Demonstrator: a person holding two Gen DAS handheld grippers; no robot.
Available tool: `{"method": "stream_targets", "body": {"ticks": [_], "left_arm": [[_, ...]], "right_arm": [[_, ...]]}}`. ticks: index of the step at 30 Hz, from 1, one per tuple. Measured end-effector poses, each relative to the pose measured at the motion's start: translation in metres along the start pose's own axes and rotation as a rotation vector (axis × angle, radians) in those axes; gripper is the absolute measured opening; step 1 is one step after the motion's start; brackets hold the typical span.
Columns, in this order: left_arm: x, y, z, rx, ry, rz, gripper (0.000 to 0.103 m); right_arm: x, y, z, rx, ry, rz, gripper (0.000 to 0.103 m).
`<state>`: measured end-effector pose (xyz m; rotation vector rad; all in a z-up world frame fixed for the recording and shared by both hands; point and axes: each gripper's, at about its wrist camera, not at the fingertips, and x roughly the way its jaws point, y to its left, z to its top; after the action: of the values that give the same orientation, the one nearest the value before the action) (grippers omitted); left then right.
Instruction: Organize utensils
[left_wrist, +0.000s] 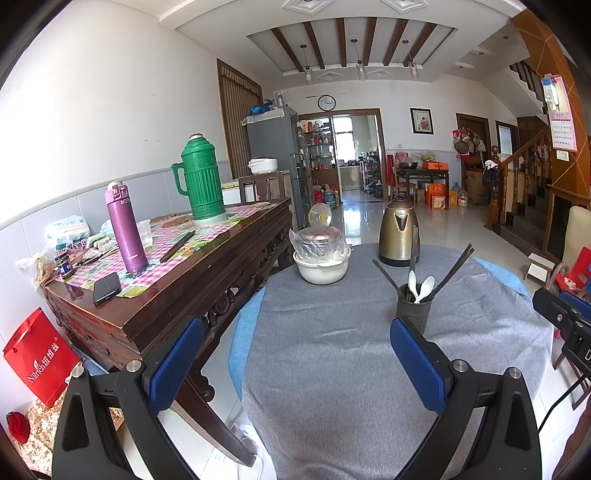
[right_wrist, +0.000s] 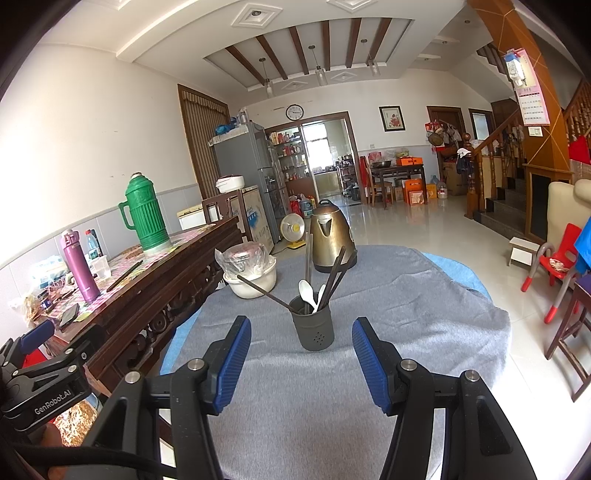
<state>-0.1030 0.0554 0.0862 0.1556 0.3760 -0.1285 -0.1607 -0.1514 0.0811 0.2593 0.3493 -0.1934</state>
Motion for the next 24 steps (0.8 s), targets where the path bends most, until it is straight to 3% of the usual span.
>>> {"method": "stream_targets", "body": {"ticks": [24], "left_arm": [[0.001, 0.0001, -0.0016, -0.001, 0.007, -0.004, 0.101]], "right_arm": [[0.0005, 0.0009, -0.0007, 0.0, -0.001, 0.001, 0.061]]}}
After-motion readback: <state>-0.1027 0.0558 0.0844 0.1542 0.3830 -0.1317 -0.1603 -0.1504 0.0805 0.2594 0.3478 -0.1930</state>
